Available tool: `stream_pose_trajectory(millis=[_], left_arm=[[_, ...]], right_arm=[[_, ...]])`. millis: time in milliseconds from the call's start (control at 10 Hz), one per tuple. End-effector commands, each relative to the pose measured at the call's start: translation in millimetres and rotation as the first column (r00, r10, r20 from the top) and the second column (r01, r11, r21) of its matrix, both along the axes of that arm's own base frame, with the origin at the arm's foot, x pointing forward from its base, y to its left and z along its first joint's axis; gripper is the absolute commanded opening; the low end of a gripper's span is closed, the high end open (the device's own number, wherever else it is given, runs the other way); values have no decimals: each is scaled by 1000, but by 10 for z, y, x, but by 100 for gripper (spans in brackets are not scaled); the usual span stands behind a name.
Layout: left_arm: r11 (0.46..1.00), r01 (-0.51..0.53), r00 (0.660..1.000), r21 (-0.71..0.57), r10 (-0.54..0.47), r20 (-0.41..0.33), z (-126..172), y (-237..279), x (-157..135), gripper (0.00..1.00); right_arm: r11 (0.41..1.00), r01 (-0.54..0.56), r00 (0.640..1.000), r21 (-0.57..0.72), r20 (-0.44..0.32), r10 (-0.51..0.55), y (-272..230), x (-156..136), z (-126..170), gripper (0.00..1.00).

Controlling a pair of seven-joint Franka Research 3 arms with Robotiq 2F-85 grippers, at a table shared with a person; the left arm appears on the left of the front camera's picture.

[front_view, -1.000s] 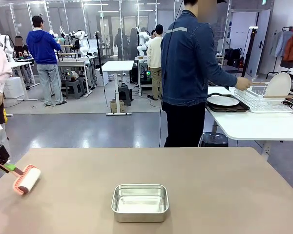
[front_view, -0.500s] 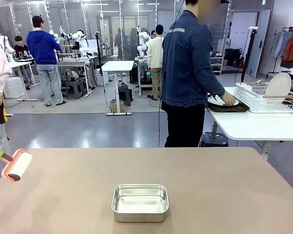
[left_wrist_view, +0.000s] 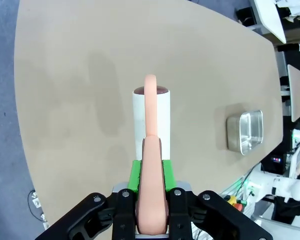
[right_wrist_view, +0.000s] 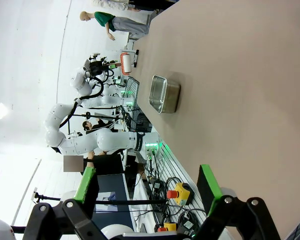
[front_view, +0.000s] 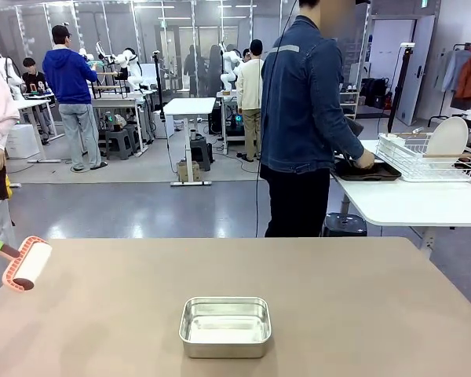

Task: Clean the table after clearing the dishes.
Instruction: When the right (or left) Handle tray is removed, use the right hand (or left hand) to clean the right (or left) side of the table with the Lint Roller, then place the Lint Roller back on top of the Airtight Container.

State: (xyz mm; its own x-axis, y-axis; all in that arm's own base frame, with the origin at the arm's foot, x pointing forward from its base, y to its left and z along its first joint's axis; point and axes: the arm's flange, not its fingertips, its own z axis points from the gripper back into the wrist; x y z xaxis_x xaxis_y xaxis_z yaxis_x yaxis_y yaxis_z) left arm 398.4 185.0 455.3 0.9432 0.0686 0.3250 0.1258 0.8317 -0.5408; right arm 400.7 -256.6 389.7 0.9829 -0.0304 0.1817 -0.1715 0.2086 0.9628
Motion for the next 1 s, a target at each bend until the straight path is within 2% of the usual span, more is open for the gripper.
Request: stream_pose_trajectory(millis=[0, 600, 700, 900], left_arm=[[1000, 3, 1000, 16, -4, 9, 58, 69, 42, 20], [1000, -3, 1000, 5, 3, 1, 18, 40, 55, 20], [994, 104, 993, 45, -106, 55, 198, -240, 77, 20], [945, 293, 941, 147, -312, 133, 596, -893, 96, 20]], right_arm=[[1000, 1, 1000, -14, -2, -1, 41, -40, 4, 100], [1000, 1, 1000, -14, -2, -1, 41, -40, 4, 100], [1000, 1, 1000, -14, -2, -1, 41, -40, 4, 100], [1000, 1, 1000, -14, -2, -1, 41, -40, 4, 100]])
